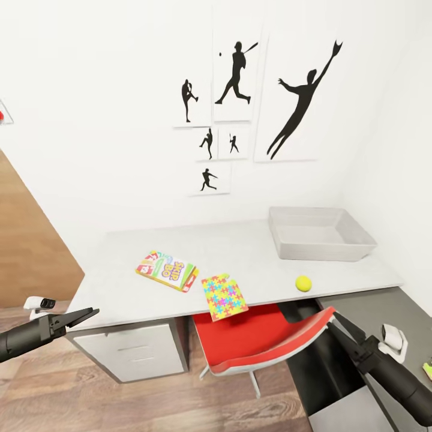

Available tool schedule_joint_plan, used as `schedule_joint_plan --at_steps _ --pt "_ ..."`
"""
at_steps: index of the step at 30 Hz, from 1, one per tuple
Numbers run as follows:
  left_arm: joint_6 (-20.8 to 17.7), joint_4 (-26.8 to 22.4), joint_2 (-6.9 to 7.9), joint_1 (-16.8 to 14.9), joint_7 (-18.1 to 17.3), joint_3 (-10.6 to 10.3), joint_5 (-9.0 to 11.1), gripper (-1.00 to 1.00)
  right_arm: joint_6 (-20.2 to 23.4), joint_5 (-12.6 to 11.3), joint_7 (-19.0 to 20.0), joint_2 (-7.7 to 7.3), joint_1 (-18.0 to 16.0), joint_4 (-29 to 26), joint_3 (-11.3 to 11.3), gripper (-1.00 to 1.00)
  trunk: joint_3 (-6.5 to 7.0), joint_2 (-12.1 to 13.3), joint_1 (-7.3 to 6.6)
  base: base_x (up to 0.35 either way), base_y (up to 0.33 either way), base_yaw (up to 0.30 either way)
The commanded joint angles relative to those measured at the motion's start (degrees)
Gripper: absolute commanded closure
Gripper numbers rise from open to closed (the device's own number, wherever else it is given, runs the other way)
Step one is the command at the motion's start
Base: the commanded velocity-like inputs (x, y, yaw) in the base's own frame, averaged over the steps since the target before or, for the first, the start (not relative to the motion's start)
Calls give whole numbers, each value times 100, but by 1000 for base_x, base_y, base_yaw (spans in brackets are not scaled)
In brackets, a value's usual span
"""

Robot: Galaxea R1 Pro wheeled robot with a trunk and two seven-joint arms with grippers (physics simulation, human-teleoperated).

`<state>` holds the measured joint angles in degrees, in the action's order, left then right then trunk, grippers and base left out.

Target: Put all the toys in the child's room - the three board games (two on the bed and one on the table), the two jigsaw puzzles on the table, and the tennis ball on the table - inside the toy box on the table in the child's room.

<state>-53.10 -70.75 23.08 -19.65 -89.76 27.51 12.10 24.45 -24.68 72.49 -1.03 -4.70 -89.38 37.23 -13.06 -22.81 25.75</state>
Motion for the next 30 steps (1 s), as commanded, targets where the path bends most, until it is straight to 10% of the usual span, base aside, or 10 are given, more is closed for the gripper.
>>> schedule_joint_plan --at_steps 1,30 --pt "-61 -1 2 -4 -24 2 -6 -100 45 -23 16 -1 -5 -1 6 -100 -1 -11 3 -42 0 0" --pt "109 0 -14 -4 -24 0 -15 -100 -2 -28 -4 -10 -8 23 11 -100 273 -11 3 -5 0 0"
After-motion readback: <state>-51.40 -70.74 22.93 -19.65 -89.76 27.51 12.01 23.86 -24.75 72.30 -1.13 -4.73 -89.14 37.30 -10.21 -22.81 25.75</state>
